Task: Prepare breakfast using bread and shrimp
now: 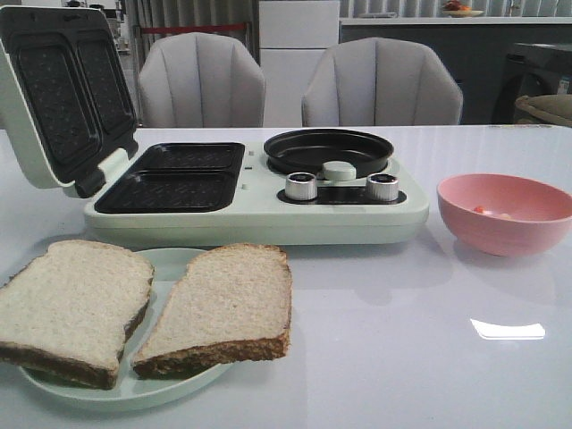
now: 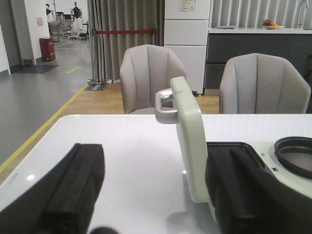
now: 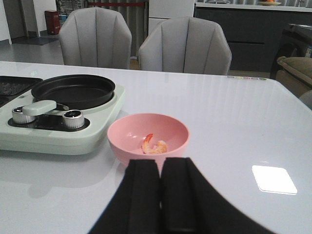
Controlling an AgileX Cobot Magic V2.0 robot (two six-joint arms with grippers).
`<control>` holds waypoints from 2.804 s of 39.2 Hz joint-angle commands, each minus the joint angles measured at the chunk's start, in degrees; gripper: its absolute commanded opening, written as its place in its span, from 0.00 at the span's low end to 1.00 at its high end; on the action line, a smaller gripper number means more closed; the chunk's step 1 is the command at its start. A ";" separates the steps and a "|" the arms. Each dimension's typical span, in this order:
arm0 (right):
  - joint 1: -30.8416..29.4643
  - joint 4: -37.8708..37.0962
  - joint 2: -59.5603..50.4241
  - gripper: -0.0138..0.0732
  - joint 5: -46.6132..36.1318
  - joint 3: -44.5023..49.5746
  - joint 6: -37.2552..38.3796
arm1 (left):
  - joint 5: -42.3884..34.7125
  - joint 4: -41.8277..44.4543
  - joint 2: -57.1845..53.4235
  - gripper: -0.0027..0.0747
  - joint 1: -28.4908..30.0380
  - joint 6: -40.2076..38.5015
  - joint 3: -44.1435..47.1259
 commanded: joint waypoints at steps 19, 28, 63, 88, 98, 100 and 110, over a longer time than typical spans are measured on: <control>-0.02 -0.35 -1.10 0.31 -4.67 -0.66 -0.03 | 14.38 20.47 13.99 0.68 -22.05 15.10 -2.00; -0.02 -0.35 -1.10 0.31 -4.67 -0.66 -0.03 | 17.58 30.35 23.91 0.68 -32.96 15.10 -2.00; -0.02 -0.35 -1.10 0.31 -4.67 -0.66 -0.03 | 17.81 64.24 61.07 0.68 -50.26 -5.19 -2.00; -0.02 -0.35 -1.10 0.31 -4.67 -0.66 -0.03 | 16.98 81.32 74.72 0.64 -43.90 -13.07 -6.75; -0.02 -0.35 -1.10 0.31 -4.67 -0.66 -0.03 | 18.10 81.39 76.35 0.25 -43.15 -13.07 -7.62; -0.02 -0.35 -1.10 0.31 -4.67 -0.66 -0.03 | 18.83 80.79 76.24 0.17 -43.27 -13.07 -7.62; -0.02 -0.35 -1.10 0.31 -4.67 -0.66 -0.03 | 23.69 75.92 68.61 0.18 -48.84 -13.07 -7.62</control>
